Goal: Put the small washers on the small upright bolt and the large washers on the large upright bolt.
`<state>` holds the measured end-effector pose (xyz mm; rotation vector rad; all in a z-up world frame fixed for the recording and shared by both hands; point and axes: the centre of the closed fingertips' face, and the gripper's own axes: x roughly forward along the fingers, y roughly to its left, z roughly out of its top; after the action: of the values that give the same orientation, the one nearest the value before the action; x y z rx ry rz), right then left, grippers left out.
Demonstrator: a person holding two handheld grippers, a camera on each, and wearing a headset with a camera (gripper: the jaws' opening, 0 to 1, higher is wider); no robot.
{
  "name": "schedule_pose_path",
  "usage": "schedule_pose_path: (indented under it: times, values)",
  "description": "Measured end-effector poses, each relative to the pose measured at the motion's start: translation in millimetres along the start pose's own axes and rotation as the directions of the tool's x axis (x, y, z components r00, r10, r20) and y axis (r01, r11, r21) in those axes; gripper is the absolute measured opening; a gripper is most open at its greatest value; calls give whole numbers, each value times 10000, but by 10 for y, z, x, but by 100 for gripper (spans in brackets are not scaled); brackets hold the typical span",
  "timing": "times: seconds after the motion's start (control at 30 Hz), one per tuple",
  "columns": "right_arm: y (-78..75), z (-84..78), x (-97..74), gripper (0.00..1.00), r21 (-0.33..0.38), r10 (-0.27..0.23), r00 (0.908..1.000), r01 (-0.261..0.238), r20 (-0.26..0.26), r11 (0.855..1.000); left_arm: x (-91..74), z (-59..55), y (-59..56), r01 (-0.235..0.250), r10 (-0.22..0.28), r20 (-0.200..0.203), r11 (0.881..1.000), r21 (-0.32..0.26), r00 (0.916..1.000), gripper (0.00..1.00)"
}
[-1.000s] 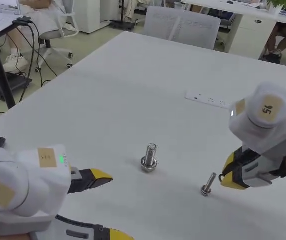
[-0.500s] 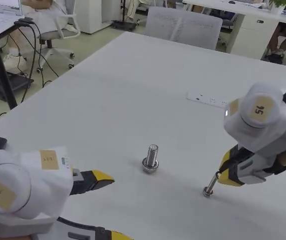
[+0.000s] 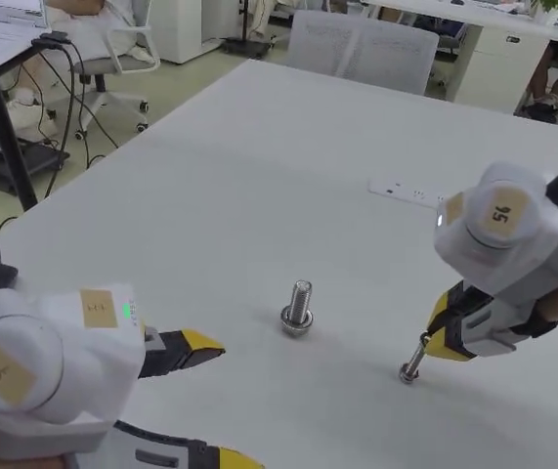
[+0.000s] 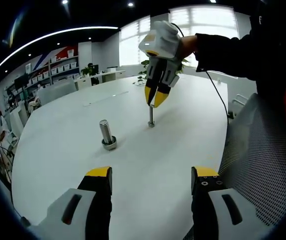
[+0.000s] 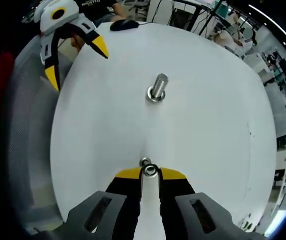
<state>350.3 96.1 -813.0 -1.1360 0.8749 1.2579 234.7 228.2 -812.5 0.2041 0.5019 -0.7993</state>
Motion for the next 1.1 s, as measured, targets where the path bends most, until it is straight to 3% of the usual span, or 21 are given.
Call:
schedule_pose_path:
  times: [0.43, 0.73, 1.1]
  values:
    - [7, 1, 74, 13, 52, 179, 9998, -179, -31, 9998, -7, -5, 3, -35, 35, 2, 10000, -24, 10000, 63]
    - [19, -47, 211, 13, 78, 369, 9988, -367, -314, 9993, -16, -14, -1, -44, 44, -17, 10000, -24, 10000, 63]
    - [30, -88, 395, 13, 329, 767, 9965, -757, -317, 9966, -23, -21, 2, -57, 57, -26, 10000, -46, 10000, 63]
